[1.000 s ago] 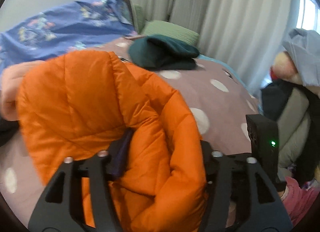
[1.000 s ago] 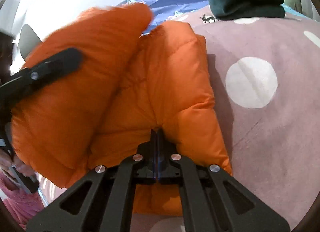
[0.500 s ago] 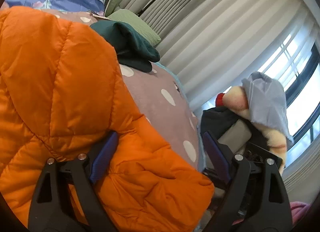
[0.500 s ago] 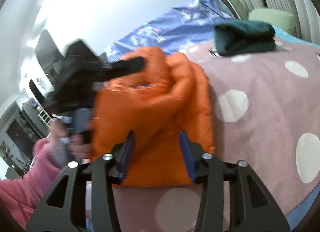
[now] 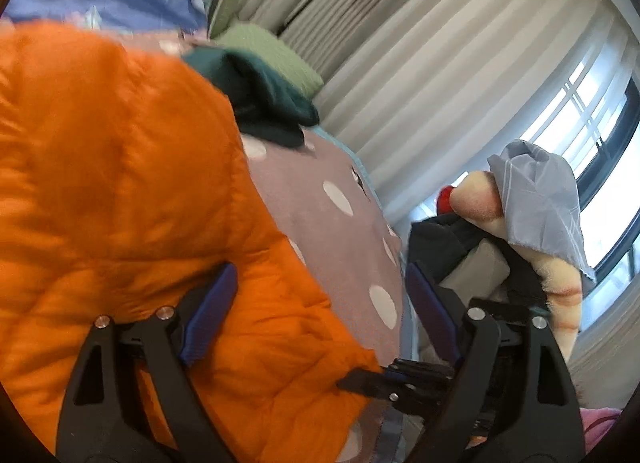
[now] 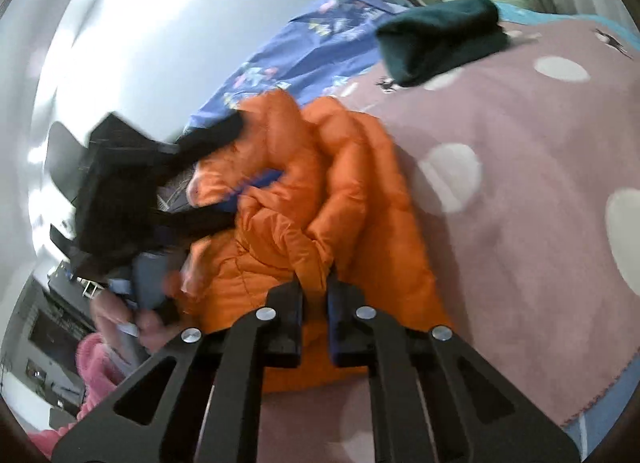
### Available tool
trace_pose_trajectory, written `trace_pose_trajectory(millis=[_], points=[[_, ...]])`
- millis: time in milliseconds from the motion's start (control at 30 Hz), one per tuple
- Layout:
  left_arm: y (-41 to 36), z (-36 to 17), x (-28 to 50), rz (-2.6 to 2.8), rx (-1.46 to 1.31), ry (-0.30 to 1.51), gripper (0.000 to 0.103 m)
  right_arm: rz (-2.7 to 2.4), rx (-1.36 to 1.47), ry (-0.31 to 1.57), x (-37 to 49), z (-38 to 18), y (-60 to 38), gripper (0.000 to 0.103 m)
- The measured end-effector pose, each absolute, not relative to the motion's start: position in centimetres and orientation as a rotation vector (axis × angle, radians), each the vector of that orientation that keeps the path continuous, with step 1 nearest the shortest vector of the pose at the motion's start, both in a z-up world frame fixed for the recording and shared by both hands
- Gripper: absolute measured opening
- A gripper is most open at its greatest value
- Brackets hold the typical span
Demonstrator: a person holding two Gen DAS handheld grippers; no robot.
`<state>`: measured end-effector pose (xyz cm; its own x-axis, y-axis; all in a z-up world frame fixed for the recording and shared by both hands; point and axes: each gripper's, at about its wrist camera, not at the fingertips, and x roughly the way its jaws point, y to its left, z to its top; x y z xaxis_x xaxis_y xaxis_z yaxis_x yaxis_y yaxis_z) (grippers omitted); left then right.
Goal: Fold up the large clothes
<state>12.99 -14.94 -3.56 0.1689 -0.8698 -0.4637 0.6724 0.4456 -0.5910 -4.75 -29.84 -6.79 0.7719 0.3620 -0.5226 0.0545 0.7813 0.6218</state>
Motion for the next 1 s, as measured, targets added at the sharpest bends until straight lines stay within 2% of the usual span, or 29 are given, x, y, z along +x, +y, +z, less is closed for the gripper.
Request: trace_pose_trajectory(millis=[67, 100, 133, 200, 300, 333, 367, 400, 433, 467, 633, 733, 767, 900, 967, 1000], points=[[-13.2, -1.5, 12.6, -1.046, -0.212, 0.755, 0.086, 0.172, 0.683, 0.693, -4.9, -7.6, -30.6, 0.009], [-12.6, -0.9, 12.6, -1.007, -0.186, 0.722, 0.082, 0.169, 0.689, 0.699, -5.0, -7.8, -30.7, 0.009], [-12.0, -0.3, 12.8, -0.963, -0.161, 0.696, 0.073, 0.165, 0.691, 0.704, -5.1, -8.0, -30.9, 0.009], [-11.1, 0.3, 13.7, -0.882, -0.103, 0.675, 0.066, 0.165, 0.683, 0.707, -5.0, -8.1, -30.8, 0.009], [-11.9, -1.1, 15.6, -0.777, 0.036, 0.694, 0.065, 0.164, 0.645, 0.715, -4.8, -7.9, -30.3, 0.012], [-12.7, -2.1, 16.2, -0.793, 0.061, 0.739, 0.066, 0.161, 0.625, 0.717, -4.3, -7.9, -30.1, 0.016], [-14.0, -3.8, 16.7, -0.780, 0.114, 0.785, 0.067, 0.162, 0.604, 0.712, -4.5, -7.6, -30.0, 0.032], [-14.8, -4.7, 16.7, -0.754, 0.157, 0.785, 0.068, 0.154, 0.593, 0.705, -4.5, -7.3, -30.1, 0.042], [-15.6, -5.4, 16.6, -0.743, 0.193, 0.781, 0.068, 0.145, 0.585, 0.692, -4.9, -6.9, -30.1, 0.059], [-16.4, -5.9, 16.3, -0.750, 0.218, 0.776, 0.068, 0.139, 0.574, 0.671, -5.1, -6.3, -30.2, 0.064], [-18.1, -6.2, 16.0, -0.743, 0.290, 0.773, 0.069, 0.078, 0.409, 0.586, -5.3, -4.0, -29.0, 0.063], [-18.0, -6.3, 16.4, -0.750, 0.270, 0.777, 0.070, 0.050, 0.422, 0.669, -4.0, -6.1, -29.1, 0.018], [-17.7, -6.5, 16.6, -0.753, 0.255, 0.778, 0.070, 0.040, 0.467, 0.696, -3.5, -7.3, -29.8, 0.013], [-17.3, -5.6, 16.1, -0.758, 0.231, 0.757, 0.070, 0.031, 0.508, 0.728, -2.8, -9.5, -30.5, 0.011], [-17.7, -4.5, 16.0, -0.756, 0.229, 0.728, 0.066, 0.033, 0.483, 0.729, -2.6, -9.4, -30.2, 0.011], [-17.7, -4.0, 15.9, -0.758, 0.233, 0.711, 0.060, 0.038, 0.481, 0.732, -2.4, -9.4, -30.2, 0.011]])
